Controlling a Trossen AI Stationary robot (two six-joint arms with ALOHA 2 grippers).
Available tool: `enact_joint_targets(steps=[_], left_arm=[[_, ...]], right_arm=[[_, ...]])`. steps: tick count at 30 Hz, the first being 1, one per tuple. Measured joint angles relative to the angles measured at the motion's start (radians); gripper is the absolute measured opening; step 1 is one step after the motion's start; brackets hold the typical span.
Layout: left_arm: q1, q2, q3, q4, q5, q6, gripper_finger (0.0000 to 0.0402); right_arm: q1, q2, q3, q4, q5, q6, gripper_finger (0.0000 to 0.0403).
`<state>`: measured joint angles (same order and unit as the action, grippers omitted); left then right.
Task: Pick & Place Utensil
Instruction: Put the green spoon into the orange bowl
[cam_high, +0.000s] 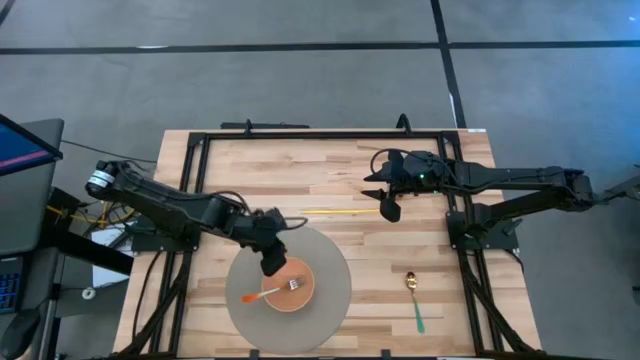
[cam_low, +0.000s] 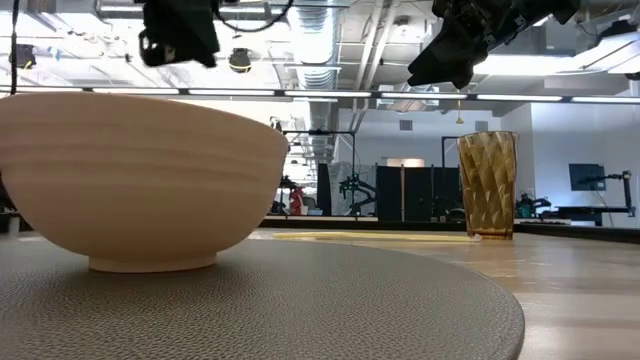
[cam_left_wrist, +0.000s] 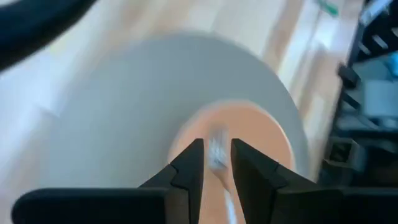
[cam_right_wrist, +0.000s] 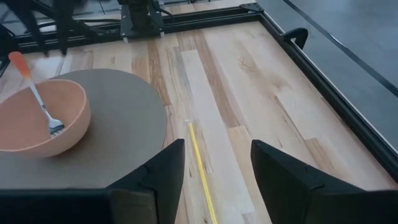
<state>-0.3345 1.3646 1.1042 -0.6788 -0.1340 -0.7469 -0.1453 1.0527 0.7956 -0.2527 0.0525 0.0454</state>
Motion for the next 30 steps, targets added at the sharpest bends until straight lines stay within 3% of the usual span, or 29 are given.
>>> enact_joint_targets(steps=[5, 11, 15, 20, 24, 30], left_arm=[[-0.004, -0.075, 0.000, 0.000, -0.206, 0.103, 0.0081], [-0.004, -0.153, 0.000, -0.032, -0.334, 0.228, 0.0081], [-0.001, -0.223, -0.030, -0.084, -0.420, 0.245, 0.0081], [0.042, -0.345, -0.149, -0.092, -0.443, 0.242, 0.0081], [0.093, -0.442, -0.249, -0.080, -0.445, 0.241, 0.0081], [0.149, -0.545, -0.361, 0.003, -0.521, 0.215, 0.0081]], right_arm=[[0.023, 0.000, 0.000, -0.001, 0.000, 0.055, 0.0175], [0.109, 0.001, 0.000, -0.142, 0.037, 0.184, 0.0175], [0.187, 0.001, 0.000, -0.398, 0.097, 0.441, 0.0175], [0.278, 0.001, 0.000, -0.678, 0.182, 0.783, 0.0175], [0.353, 0.001, 0.000, -0.772, 0.208, 0.988, 0.0175], [0.507, 0.000, -0.012, -0.775, 0.196, 1.238, 0.0175]])
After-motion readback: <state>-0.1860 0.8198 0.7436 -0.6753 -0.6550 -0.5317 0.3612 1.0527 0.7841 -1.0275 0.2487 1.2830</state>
